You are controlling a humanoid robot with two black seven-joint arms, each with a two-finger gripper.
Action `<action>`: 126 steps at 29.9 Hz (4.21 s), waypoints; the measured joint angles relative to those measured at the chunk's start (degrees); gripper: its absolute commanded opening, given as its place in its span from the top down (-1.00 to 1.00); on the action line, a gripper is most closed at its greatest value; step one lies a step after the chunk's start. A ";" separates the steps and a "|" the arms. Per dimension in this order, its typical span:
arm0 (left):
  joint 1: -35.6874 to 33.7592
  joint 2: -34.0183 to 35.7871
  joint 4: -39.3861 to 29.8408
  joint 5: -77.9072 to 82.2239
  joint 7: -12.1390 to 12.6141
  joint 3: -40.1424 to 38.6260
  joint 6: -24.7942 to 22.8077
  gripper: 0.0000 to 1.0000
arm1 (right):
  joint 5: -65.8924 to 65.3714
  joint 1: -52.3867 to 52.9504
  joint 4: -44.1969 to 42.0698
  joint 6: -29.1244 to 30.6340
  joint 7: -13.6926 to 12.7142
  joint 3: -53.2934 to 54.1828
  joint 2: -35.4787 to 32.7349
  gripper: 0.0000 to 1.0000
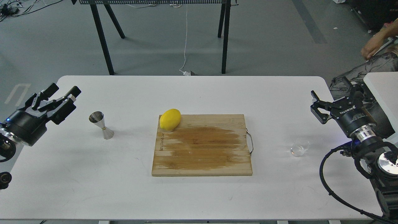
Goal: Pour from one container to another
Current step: 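Close the left gripper around the steel jigger, then lift the jigger with the left gripper and carry it over the board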
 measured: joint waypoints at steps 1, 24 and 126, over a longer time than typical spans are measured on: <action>0.29 -0.85 0.56 0.78 0.00 -0.02 0.00 -1.00 | 0.00 -0.01 0.00 0.00 0.00 0.02 0.00 -0.98; 4.57 -16.87 19.67 7.06 0.01 0.43 0.01 -1.00 | 0.00 0.07 0.13 0.00 0.05 0.31 -0.21 -0.98; -35.97 -53.21 30.97 7.07 0.01 26.93 0.00 0.80 | -0.05 2.05 -0.15 0.00 0.04 0.05 -3.21 -0.98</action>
